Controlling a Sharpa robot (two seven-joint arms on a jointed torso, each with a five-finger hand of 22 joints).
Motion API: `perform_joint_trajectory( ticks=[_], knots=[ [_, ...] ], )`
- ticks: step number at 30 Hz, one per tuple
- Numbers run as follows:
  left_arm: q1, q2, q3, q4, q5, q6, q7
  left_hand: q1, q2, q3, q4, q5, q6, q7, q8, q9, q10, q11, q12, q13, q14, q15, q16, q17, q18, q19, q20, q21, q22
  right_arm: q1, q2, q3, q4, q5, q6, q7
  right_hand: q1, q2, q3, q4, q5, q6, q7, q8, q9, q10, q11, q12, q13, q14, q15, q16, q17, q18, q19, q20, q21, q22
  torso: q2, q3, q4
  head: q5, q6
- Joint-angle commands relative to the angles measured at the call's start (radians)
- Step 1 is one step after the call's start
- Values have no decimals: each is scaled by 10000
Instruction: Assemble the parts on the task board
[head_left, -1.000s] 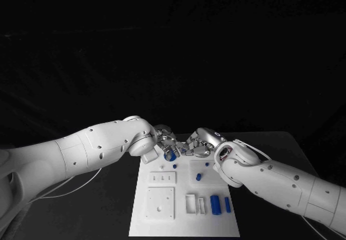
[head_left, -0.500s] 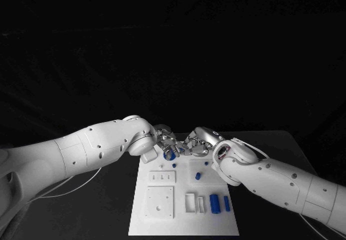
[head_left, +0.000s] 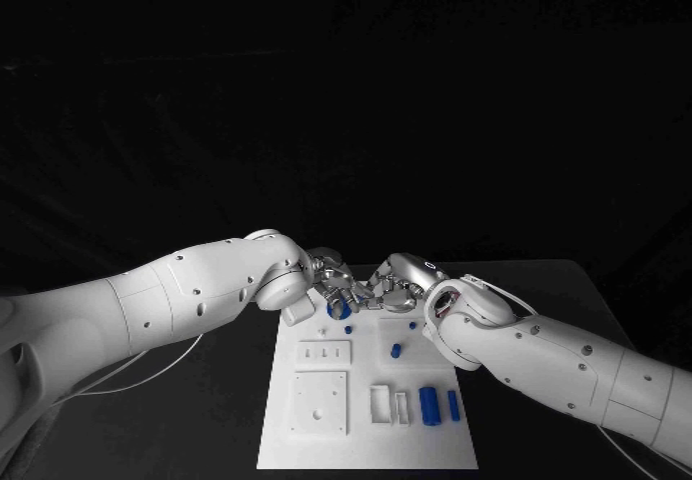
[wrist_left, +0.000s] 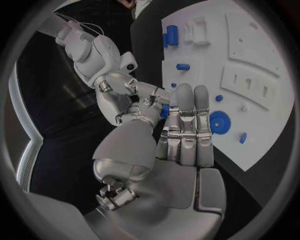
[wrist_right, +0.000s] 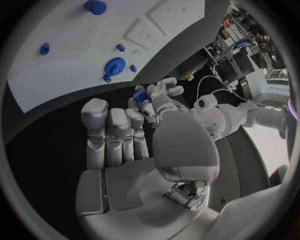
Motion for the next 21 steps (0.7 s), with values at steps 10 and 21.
perform_joint_trajectory(
  ticks=[10, 21],
  knots=[
    [34, -156, 28, 86, 518, -648, 360, -298, -495, 1235, -362, 101, 860, -518, -52, 2285, 497, -187, 326, 28, 414, -242, 691, 269, -154, 244, -245, 156, 407, -42, -153, -58, 6, 130, -681, 388, 19, -200, -3, 131, -12, -1681, 607, 21, -1046, -510, 339, -636, -458, -196, 227, -429, -306, 28, 116, 176, -320, 907, -6, 0, -16, 14, 28],
    [5, -453, 18, 303, 1992, -1196, 577, -205, -593, 1135, -372, 83, 1006, -528, -58, 1477, 515, -240, 658, 49, 378, -286, 1019, 481, -195, 250, -284, 54, 658, -239, -469, -88, 351, 448, -1950, 1027, 284, -236, -308, 96, -114, -2515, 884, 31, -1948, -1307, 527, -941, -1903, -605, 414, -960, -1107, 288, -50, 413, -2301, 603, -9, 14, -19, 35, 57]
  ],
)
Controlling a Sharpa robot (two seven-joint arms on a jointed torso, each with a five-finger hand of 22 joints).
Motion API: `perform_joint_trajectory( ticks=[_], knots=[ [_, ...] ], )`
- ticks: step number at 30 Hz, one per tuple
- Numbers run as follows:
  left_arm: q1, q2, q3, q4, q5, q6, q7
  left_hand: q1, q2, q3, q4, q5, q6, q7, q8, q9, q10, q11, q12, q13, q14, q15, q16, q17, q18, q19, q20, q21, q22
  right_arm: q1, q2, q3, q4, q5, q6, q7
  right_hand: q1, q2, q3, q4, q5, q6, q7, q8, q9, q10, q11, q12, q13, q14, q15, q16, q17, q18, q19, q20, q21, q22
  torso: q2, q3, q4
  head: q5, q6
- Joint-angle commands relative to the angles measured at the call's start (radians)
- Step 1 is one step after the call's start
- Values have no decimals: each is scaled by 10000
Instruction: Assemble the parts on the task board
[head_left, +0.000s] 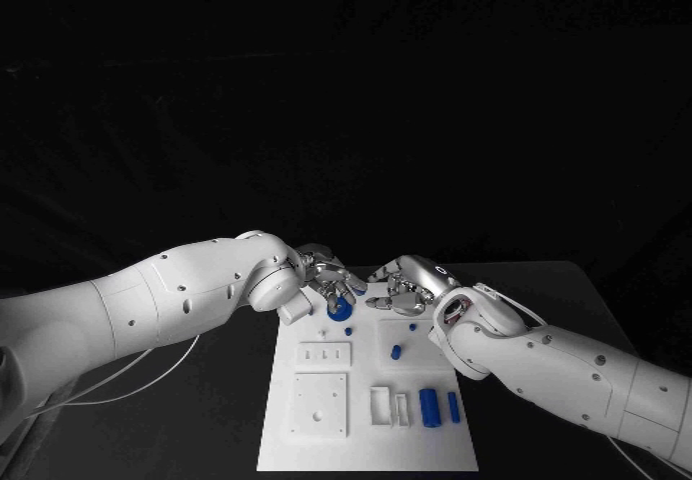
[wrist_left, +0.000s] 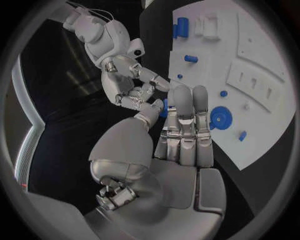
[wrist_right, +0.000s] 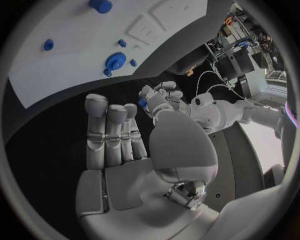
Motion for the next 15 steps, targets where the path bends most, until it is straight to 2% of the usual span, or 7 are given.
perform_joint_trajectory(
  ticks=[1, 3, 5, 6, 10, 15],
  knots=[
    [-19, -66, -1, 90, 975, -482, 316, 119, -39, -131, -31, 1, 820, -748, -15, 932, 470, -157, 561, 229, 56, -108, 291, 158, -197, 83, -118, -22, 114, -57, -68, 0, 98, 245, -961, 489, 109, 2, -13, -4, -47, 44, 10, -31, -10, -48, -11, 116, -135, -59, -8, 98, -38, 53, 97, -20, -42, 605, 3, 8, -9, 32, 29],
    [-41, -121, -7, 141, 1174, -582, 355, 174, -91, -220, -88, 2, 889, -769, -27, 578, 442, -243, 1170, 545, -45, -173, 897, 587, -242, 96, -189, 83, 252, -94, -104, 0, 143, 302, -1135, 551, 114, 3, -3, -5, -24, 50, 10, -31, -10, -38, -13, 133, -142, -54, -11, 112, -34, 52, 107, -22, -25, 610, -1, 16, -20, 45, 37],
    [-67, -167, -16, 192, 1359, -700, 407, 204, -81, -271, -100, -16, 956, -781, -19, 286, 435, -250, 1248, 644, -209, -180, 1131, 825, -258, 58, -206, 133, 363, -119, -131, 0, 181, 349, -1179, 596, 108, 0, 5, -9, -25, 120, -5, -34, -5, -26, -23, 155, -168, -47, -18, 134, -30, 52, 121, -26, -28, 612, 4, 17, -14, 30, 57],
    [-82, -186, -19, 213, 1434, -757, 440, 282, -64, -401, -97, -34, 1038, -754, 6, -194, 418, -240, 1185, 733, -328, -173, 1237, 1046, -256, 22, -202, 190, 557, -129, -141, 0, 203, 377, -1166, 617, 108, 0, 5, -9, -24, 121, -5, -35, -5, -26, -23, 156, -169, -47, -18, 134, -30, 52, 121, -26, -28, 613, 6, 16, -9, 20, 65],
    [-135, -228, -27, 255, 1648, -969, 551, 292, -54, -466, -94, -43, 1088, -777, 0, -427, 443, -276, 1376, 858, -227, -201, 1260, 1141, -252, 58, -230, 160, 675, -172, -153, 0, 305, 503, -1132, 693, 67, 13, -10, 10, -32, 239, -30, -26, 0, -12, -34, 210, -172, -42, -25, 162, -22, 40, 138, -32, 25, 630, 17, 3, -1, -4, 73],
    [-212, -244, -31, 281, 1833, -968, 642, 330, -133, -598, -125, -58, 1113, -785, -15, -805, 442, -283, 1656, 1019, -204, -238, 1408, 1276, -260, 86, -257, 200, 816, -245, -127, 0, 451, 601, -1348, 722, 71, 105, 98, 10, -155, 489, -89, -35, 4, 14, -79, 275, -188, -14, -59, 209, -10, 24, 171, -64, 69, 641, 23, 8, -2, -34, 91]
  ],
)
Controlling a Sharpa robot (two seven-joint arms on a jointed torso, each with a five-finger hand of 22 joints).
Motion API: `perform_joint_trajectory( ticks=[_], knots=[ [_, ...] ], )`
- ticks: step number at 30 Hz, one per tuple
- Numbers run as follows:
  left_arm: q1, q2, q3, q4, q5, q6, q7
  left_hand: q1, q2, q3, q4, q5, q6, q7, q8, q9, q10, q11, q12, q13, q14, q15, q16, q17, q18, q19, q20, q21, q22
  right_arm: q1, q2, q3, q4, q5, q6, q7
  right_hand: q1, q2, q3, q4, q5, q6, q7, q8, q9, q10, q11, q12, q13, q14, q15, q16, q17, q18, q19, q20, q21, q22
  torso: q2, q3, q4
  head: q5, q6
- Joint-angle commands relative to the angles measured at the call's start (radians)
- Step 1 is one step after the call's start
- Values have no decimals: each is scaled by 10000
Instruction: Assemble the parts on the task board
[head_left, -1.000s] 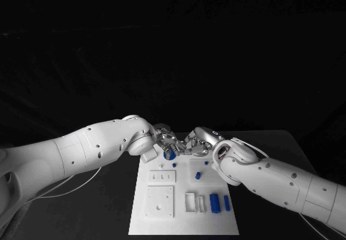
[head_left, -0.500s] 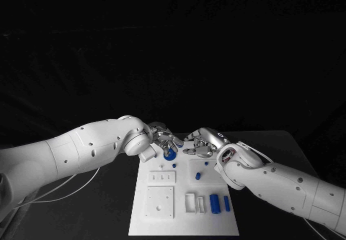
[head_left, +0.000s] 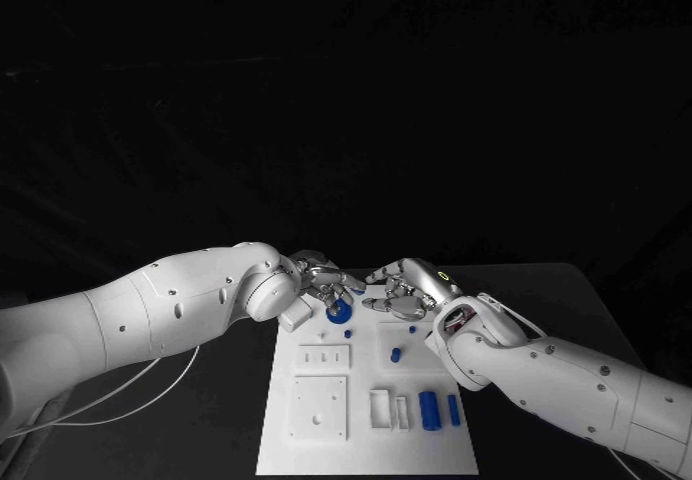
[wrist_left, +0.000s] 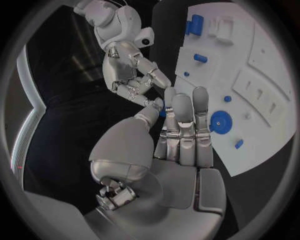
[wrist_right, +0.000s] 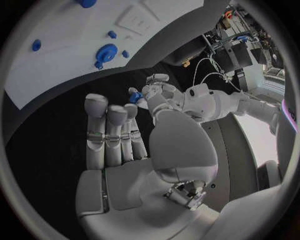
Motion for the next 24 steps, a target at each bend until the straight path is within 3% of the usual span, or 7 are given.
perform_joint_trajectory(
  ticks=[1, 9, 13, 24],
  knots=[
    [-40, -1, 1, 57, 535, -210, 333, 86, -58, -94, -21, -55, 1081, -828, 18, -183, 446, -87, 171, 95, 46, -52, 112, 65, -110, 27, -89, 44, 58, -38, 23, 1, 83, 215, -447, 229, 13, 53, 127, -8, -82, 79, 0, -42, -6, 14, -86, 50, -27, -16, -64, 56, 11, 17, 65, -26, 41, 639, 9, -2, 6, -29, 12],
    [-125, -12, 1, 125, 691, -16, 398, 175, -75, -346, -12, -74, 1249, -854, 26, -995, 412, -164, 797, 542, -34, -106, 719, 417, -130, 20, -147, 174, 427, -104, 124, 2, 120, 260, -545, 222, -76, 23, 355, -33, -97, 427, -92, -29, -4, 104, -143, 175, -6, 57, -111, 151, 73, -24, 124, -74, 220, 677, 7, -19, 25, -31, -21],
    [-138, -13, 2, 155, 730, 66, 414, 197, -98, -441, -6, -79, 1328, -881, 27, -1145, 377, -201, 1084, 766, -90, -131, 1032, 560, -135, 13, -171, 230, 594, -137, 205, 2, 51, 264, -535, 217, -67, 36, 375, -49, -123, 499, -111, -26, -2, 109, -153, 184, -3, 64, -118, 162, 82, -31, 125, -81, 238, 680, 6, -16, 25, -19, -32],
    [-159, -94, 4, 313, 782, 324, 400, 102, -177, -528, 82, -93, 1587, -953, 38, -1236, 369, -228, 1079, 822, -119, -144, 1081, 545, -148, 3, -181, 205, 693, -164, 263, 2, -162, 259, -520, 183, -56, 83, 514, -167, -269, 703, -167, -28, -5, 193, -195, 265, 52, 124, -154, 230, 153, -68, 163, -120, 471, 721, 2, -15, 11, -21, -64]
  ],
)
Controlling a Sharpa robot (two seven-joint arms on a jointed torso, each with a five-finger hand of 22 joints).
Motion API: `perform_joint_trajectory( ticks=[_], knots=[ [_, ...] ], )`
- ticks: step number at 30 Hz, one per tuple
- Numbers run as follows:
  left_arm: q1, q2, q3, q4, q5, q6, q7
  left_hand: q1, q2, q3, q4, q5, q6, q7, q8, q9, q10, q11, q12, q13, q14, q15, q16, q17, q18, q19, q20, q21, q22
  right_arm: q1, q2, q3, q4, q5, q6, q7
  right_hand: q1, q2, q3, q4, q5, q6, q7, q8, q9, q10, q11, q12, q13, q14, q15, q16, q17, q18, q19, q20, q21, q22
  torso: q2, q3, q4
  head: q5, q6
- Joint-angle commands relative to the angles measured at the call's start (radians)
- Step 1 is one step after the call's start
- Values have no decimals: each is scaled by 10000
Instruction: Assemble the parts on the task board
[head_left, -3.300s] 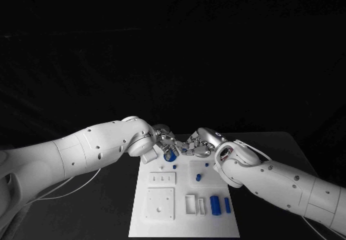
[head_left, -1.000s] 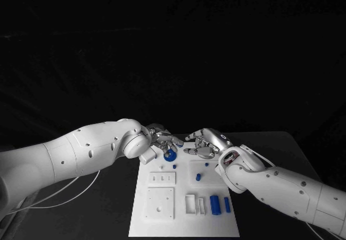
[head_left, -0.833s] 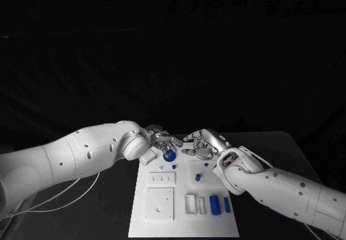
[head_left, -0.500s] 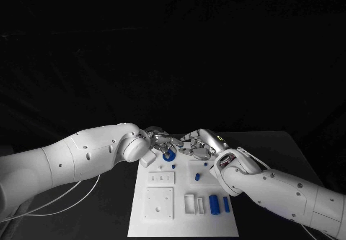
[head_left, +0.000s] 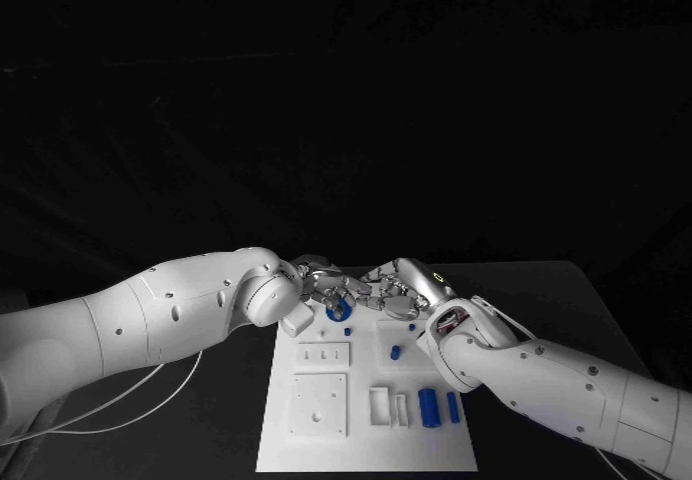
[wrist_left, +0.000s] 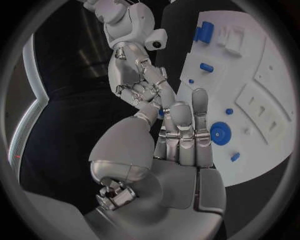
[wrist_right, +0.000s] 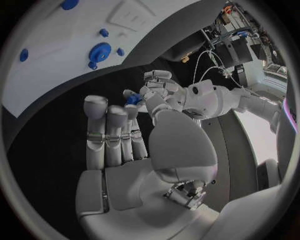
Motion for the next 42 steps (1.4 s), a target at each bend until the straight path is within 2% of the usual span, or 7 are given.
perform_joint_trajectory(
  ticks=[1, 6, 14, 32, 36, 39, 42],
  knots=[
    [-7, -28, 7, 40, 160, 295, 177, 1, -85, -26, 28, -56, 1347, -714, 33, -46, 388, -61, 2, 27, -45, -7, 58, -22, -159, 17, -48, -12, 47, -9, 13, 2, -49, 8, -63, 68, -26, 47, 85, -15, -86, 136, -39, -26, 2, 42, -78, 83, 34, 27, -61, 42, 19, -70, 127, -88, 80, 724, -1, 1, -12, 27, 3],
    [-12, -51, 9, 44, 183, 354, 197, -7, -99, -38, 71, -57, 1408, -729, 41, -110, 381, -70, 32, 65, -40, -16, 87, -35, -174, 41, -60, -64, 102, -23, 56, 2, -147, 13, -28, 68, 41, 99, 272, -152, -305, 383, -113, -26, 25, 61, -126, 89, 55, 46, -97, 57, 52, -99, 132, -125, 185, 739, 0, 12, -12, 19, 7],
    [-16, -22, 11, 12, -5, 245, 98, -5, -110, -49, 74, -73, 1458, -737, 44, -116, 348, -72, -15, 51, -78, -8, 58, -53, -172, 23, -52, -95, 117, -45, 72, 2, -160, 95, -129, 204, 60, 258, 842, -446, -1035, 1151, -372, -19, 599, 229, -284, 215, 252, 172, -222, 171, 218, -217, 187, -261, 678, 817, -11, 25, -4, 19, -10],
    [-34, -16, 10, -45, -160, 199, -68, 0, -114, -112, 135, -89, 1535, -756, 42, -148, 352, -77, -103, 27, -92, -7, 26, -86, -180, 32, -52, -165, 176, -89, 24, 3, -60, 235, -432, 402, -58, 243, 618, -136, -1216, 934, -349, -23, 768, 295, -264, 127, 325, 224, -211, 96, 281, -208, 184, -249, 831, 824, -10, 15, -19, 35, 40],
    [-41, -20, 10, -58, -167, 174, -72, 10, -115, -121, 137, -89, 1545, -759, 41, -153, 354, -78, -117, 22, -90, -8, 23, -90, -181, 36, -52, -180, 188, -103, 4, 3, -27, 229, -268, 489, 42, 663, 1407, -129, -2191, 959, -358, -30, 689, 232, -276, 67, 316, 199, -214, 56, 277, -215, 154, -253, 794, 819, -7, 11, -15, 36, 36],
    [-47, -25, 10, -67, -191, 98, -88, 17, -116, -130, 143, -91, 1546, -760, 41, -164, 367, -73, -160, -4, -97, -5, -6, -108, -183, 39, -51, -208, 208, -118, -19, 3, 6, 191, -98, 568, -8, 1064, 2018, -34, -2290, 975, -362, -42, 592, 179, -299, -18, 280, 171, -237, 45, 293, -223, 122, -278, 743, 811, -12, 9, -13, 38, 34],
    [-50, -33, 10, -58, -229, -20, -134, 12, -105, -135, 167, -89, 1509, -744, 35, -178, 325, -64, -224, -40, -114, 9, -42, -128, -184, 37, -43, -230, 219, -131, -36, 3, 21, 147, 28, 631, -439, 867, 3158, 69, -2310, 997, -347, -30, 354, 202, -299, -74, 296, 159, -243, 35, 344, -262, 87, -307, 759, 812, -13, 7, -18, 48, 29]
  ],
)
